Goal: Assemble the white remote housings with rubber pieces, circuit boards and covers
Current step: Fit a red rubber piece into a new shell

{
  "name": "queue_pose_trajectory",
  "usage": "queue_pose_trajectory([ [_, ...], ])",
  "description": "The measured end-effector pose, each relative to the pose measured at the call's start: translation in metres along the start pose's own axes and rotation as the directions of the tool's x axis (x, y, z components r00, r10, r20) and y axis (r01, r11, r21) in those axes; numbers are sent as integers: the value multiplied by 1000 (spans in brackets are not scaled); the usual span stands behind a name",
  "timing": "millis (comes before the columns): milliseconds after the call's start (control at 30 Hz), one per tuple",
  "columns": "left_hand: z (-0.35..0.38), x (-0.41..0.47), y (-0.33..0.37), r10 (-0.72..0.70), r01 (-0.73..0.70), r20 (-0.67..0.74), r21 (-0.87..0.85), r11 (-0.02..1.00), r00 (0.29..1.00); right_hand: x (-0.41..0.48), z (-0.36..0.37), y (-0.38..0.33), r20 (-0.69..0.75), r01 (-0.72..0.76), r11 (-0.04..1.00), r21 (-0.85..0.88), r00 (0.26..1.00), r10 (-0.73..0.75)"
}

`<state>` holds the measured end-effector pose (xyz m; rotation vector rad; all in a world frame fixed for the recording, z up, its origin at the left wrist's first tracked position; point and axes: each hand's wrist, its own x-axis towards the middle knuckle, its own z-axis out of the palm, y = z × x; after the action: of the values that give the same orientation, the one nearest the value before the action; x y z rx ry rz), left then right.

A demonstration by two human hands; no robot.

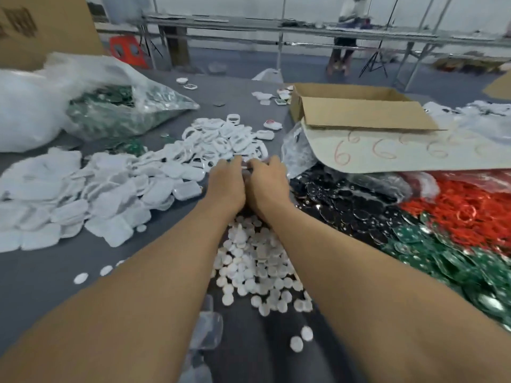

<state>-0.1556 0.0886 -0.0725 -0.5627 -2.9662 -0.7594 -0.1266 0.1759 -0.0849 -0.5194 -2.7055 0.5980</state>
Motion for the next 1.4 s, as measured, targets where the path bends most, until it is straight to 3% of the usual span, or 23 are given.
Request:
queue_pose_trajectory([
  [67, 7, 7, -4, 29, -29, -24, 23, 999, 999, 2, 6, 4, -43, 30, 999, 19, 999, -30],
  [133, 9, 8, -5, 28, -26, -60, 29, 999, 998, 3, 8, 5, -65, -11, 989, 148, 998, 21],
  [267, -4, -2, 0, -77, 53, -102, -218, 974, 992, -11, -3, 1, -107, 27, 958, 284, 994, 3],
  [433, -48, -44, 19, -24, -79, -263, -373, 924, 964, -36, -57, -7, -56, 65, 767, 638, 998, -38],
  [500, -65, -71, 28, -24, -63, -175, -479, 876, 984, -57, -85, 0, 21, -13, 664, 747, 1000, -4],
  [600, -78, -133, 45, -8, 25, 29, -672, 740, 1000, -114, -127, 20, 117, -83, 633, 770, 993, -12],
  [700, -68, -203, 64, -14, 87, 103, -756, 648, 995, -189, -155, 45, 161, -191, 510, 839, 982, 102],
  [867, -33, -297, 92, 14, 65, 101, -730, 680, 995, -310, -182, 75, 348, -438, 347, 829, 891, 293],
  [900, -25, -310, 95, 36, 57, 113, -719, 693, 993, -328, -184, 82, 336, -458, 422, 782, 881, 334],
  [967, -10, -332, 99, 67, 49, 136, -706, 706, 989, -356, -183, 98, 239, -460, 698, 548, 886, 397],
  [1033, 5, -350, 102, 117, -26, 101, -642, 767, 988, -374, -183, 104, 158, -464, 829, 313, 886, 436],
  [1100, 16, -361, 105, 188, -143, 30, -532, 835, 982, -385, -182, 103, 120, -461, 861, 215, 887, 445],
  [1200, 20, -364, 106, 275, -248, -5, -452, 857, 961, -391, -180, 103, 85, -428, 888, 167, 904, 419],
  [1400, 15, -365, 105, 326, -287, -20, -528, 799, 945, -396, -171, 96, 25, -440, 807, 394, 883, 470],
])
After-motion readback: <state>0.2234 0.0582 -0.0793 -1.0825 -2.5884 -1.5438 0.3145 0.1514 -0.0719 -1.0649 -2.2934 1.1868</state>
